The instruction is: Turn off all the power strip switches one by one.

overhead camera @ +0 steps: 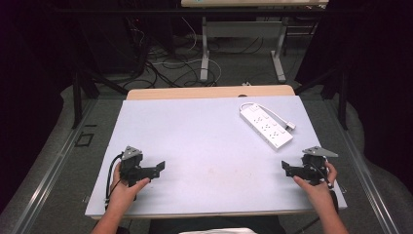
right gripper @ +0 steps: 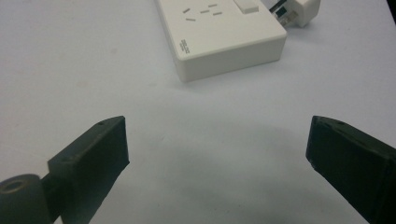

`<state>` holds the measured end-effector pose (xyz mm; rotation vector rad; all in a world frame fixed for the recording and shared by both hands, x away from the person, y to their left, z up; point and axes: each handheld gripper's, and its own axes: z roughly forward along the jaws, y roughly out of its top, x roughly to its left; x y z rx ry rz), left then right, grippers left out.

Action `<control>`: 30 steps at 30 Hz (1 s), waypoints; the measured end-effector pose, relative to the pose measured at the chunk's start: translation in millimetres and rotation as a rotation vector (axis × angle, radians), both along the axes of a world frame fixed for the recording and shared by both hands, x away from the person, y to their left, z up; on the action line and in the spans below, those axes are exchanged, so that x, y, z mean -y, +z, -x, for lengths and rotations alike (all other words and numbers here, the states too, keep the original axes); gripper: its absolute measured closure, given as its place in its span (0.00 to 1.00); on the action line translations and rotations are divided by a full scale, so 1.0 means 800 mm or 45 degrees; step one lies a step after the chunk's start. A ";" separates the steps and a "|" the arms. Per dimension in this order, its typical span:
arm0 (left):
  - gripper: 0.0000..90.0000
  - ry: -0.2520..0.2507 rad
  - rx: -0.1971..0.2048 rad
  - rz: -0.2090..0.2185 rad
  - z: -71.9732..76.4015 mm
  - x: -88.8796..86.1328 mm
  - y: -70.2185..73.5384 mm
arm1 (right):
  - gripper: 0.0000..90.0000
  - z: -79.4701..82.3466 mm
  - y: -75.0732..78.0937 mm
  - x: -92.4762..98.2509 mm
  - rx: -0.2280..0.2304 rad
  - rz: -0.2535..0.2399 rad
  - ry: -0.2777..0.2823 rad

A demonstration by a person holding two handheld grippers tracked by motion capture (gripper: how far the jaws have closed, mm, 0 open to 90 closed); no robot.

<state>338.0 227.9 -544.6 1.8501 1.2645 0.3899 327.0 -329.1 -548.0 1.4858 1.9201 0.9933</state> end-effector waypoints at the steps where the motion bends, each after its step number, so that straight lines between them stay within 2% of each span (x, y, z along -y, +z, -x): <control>1: 0.00 0.005 0.010 0.007 0.000 0.000 0.000 | 0.06 -0.001 0.001 0.000 0.006 0.003 -0.001; 4: 0.00 0.000 0.002 0.004 -0.001 0.000 -0.001 | 0.06 -0.004 0.002 -0.001 -0.011 -0.018 -0.003; 8: 0.00 -0.002 0.013 -0.014 0.001 0.001 0.000 | 0.06 -0.006 0.002 -0.002 -0.022 0.003 0.016; 11: 0.00 0.006 0.035 -0.025 0.002 0.003 0.001 | 0.08 -0.004 0.006 -0.003 -0.009 0.021 0.012; 14: 0.00 0.020 0.061 -0.028 0.003 0.004 0.002 | 0.12 -0.005 0.011 -0.001 0.013 0.010 0.021; 16: 0.00 0.023 0.062 -0.040 0.003 0.004 0.002 | 0.17 -0.006 0.014 0.000 0.022 0.006 0.016; 19: 0.00 0.018 0.055 -0.058 0.004 0.002 0.003 | 0.18 -0.010 0.016 0.001 0.027 0.008 0.015; 26: 0.00 0.046 0.059 -0.062 0.004 0.001 0.002 | 0.32 -0.020 0.023 -0.008 0.005 0.011 0.086; 30: 0.01 0.044 0.057 -0.069 0.004 -0.001 0.003 | 0.35 -0.028 0.028 -0.014 0.008 0.026 0.121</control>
